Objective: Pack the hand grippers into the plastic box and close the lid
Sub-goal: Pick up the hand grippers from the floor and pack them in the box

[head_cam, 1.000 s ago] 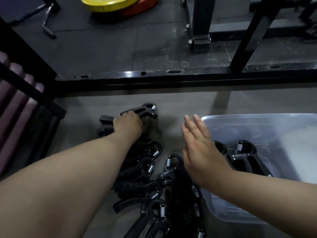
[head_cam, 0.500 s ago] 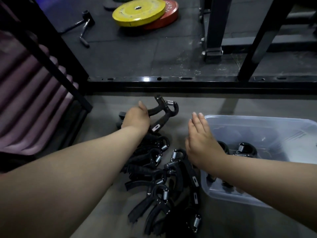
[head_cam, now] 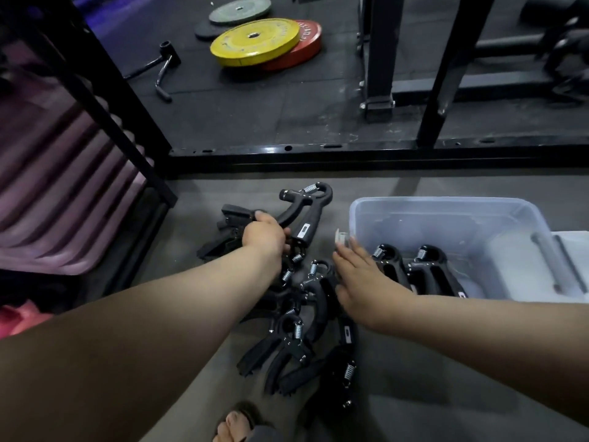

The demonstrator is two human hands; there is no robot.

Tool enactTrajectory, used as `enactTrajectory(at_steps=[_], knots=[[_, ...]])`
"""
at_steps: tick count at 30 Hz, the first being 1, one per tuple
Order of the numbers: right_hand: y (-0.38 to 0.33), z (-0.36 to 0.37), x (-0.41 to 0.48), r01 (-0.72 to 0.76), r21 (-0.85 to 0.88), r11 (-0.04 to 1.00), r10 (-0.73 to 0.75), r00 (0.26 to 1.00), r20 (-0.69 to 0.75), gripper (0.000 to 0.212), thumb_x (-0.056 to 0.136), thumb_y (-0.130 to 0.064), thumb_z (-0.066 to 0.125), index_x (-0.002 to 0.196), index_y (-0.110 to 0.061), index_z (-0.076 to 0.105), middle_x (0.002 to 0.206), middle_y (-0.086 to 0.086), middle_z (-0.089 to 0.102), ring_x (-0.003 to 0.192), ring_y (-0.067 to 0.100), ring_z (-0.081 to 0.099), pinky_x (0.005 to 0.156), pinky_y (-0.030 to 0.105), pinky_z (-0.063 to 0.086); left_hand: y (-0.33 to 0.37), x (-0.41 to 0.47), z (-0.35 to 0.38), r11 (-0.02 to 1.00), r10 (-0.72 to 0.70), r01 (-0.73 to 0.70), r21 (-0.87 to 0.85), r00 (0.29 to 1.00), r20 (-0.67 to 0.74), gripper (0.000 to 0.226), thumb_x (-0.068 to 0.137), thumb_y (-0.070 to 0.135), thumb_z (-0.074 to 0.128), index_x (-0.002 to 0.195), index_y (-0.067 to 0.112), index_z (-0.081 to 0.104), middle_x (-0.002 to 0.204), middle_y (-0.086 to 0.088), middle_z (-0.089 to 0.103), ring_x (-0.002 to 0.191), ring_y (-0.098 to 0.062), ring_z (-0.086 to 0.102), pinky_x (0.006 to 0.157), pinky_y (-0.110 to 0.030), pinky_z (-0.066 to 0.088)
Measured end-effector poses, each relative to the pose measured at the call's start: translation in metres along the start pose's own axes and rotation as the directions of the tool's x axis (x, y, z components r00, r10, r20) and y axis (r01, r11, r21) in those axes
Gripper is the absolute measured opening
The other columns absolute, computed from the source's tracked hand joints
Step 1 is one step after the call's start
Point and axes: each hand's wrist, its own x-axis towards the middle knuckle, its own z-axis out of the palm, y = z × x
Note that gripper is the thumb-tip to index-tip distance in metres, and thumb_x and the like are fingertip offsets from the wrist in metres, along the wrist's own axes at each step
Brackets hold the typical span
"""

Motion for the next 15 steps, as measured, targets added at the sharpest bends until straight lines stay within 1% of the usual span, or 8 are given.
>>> enactTrajectory(at_steps=[2,4,6,8,10,11,13,15], knots=[[0.000,-0.003,-0.008,0.017,0.066,0.998,-0.015,1.000,-0.022,0.061,0.097,-0.018,0.038,0.153,-0.007,0.016,0.162,0.005,0.002,0.149,0.019,-0.010,0.120,0.028,-0.001,-0.002,-0.018,0.008,1.000,-0.001,0.000,0.007,0.999,0.055,0.056,0.103,0.044,0.024,0.120,0.001,0.055,0.083,0.000,0.069,0.053,-0.020,0.058,0.045,-0.016,0.034],[-0.001,-0.008,-0.020,0.047,0.190,0.981,-0.025,0.993,-0.116,0.048,0.093,-0.011,0.040,0.141,-0.007,0.042,0.149,0.010,0.038,0.142,0.023,0.027,0.114,0.022,0.024,-0.007,-0.033,0.015,1.000,0.024,-0.025,0.018,0.996,0.083,0.053,0.103,0.045,0.024,0.120,0.003,0.053,0.076,0.002,0.064,0.047,-0.015,0.047,0.044,-0.017,0.034],[-0.003,-0.012,-0.030,0.008,0.417,0.909,0.099,0.967,-0.234,0.026,0.092,-0.011,0.040,0.109,-0.016,0.059,0.103,0.003,0.062,0.097,0.022,0.059,0.079,0.015,0.046,-0.013,-0.044,0.022,0.994,0.104,-0.107,0.016,0.987,0.119,0.053,0.104,0.043,0.024,0.117,0.003,0.055,0.071,0.002,0.060,0.048,-0.014,0.047,0.046,-0.017,0.035],[-0.003,-0.017,-0.033,-0.060,0.705,0.707,0.344,0.899,-0.269,0.014,0.095,-0.025,0.042,0.099,-0.021,0.055,0.090,0.003,0.064,0.076,0.022,0.063,0.068,0.031,0.052,-0.020,-0.056,0.026,0.975,0.215,-0.221,0.030,0.966,0.143,0.055,0.104,0.041,0.024,0.105,-0.001,0.061,0.067,0.001,0.058,0.052,-0.013,0.052,0.050,-0.020,0.040],[0.001,-0.026,-0.030,-0.069,0.913,0.401,0.531,0.830,-0.171,0.019,0.093,-0.041,0.044,0.099,-0.023,0.049,0.099,0.011,0.067,0.077,0.027,0.069,0.073,0.046,0.057,-0.027,-0.065,0.030,0.953,0.281,-0.293,0.076,0.949,0.142,0.060,0.103,0.041,0.024,0.082,0.001,0.063,0.069,-0.003,0.066,0.061,-0.020,0.061,0.059,-0.026,0.049],[0.004,-0.034,-0.028,-0.077,0.942,0.325,0.560,0.819,-0.126,0.025,0.090,-0.046,0.047,0.100,-0.023,0.048,0.102,0.014,0.067,0.079,0.030,0.070,0.074,0.048,0.058,-0.031,-0.070,0.032,0.940,0.296,-0.316,0.128,0.943,0.148,0.062,0.102,0.043,0.023,0.079,0.002,0.064,0.074,-0.008,0.070,0.068,-0.026,0.065,0.067,-0.031,0.054],[0.010,-0.048,-0.029,-0.131,0.944,0.303,0.538,0.841,-0.056,0.033,0.089,-0.043,0.056,0.106,-0.016,0.047,0.104,0.017,0.067,0.085,0.032,0.070,0.074,0.049,0.059,-0.039,-0.076,0.040,0.937,0.294,-0.324,0.130,0.933,0.205,0.061,0.100,0.045,0.027,0.094,-0.002,0.066,0.090,-0.019,0.071,0.077,-0.031,0.066,0.075,-0.036,0.055],[0.016,-0.056,-0.031,-0.196,0.918,0.345,0.494,0.870,0.000,0.029,0.090,-0.025,0.059,0.110,-0.007,0.048,0.097,0.018,0.067,0.077,0.032,0.071,0.073,0.054,0.059,-0.042,-0.085,0.045,0.914,0.272,-0.342,0.218,0.915,0.297,0.049,0.103,0.033,0.034,0.119,-0.008,0.055,0.113,-0.025,0.064,0.086,-0.029,0.064,0.071,-0.032,0.050]])
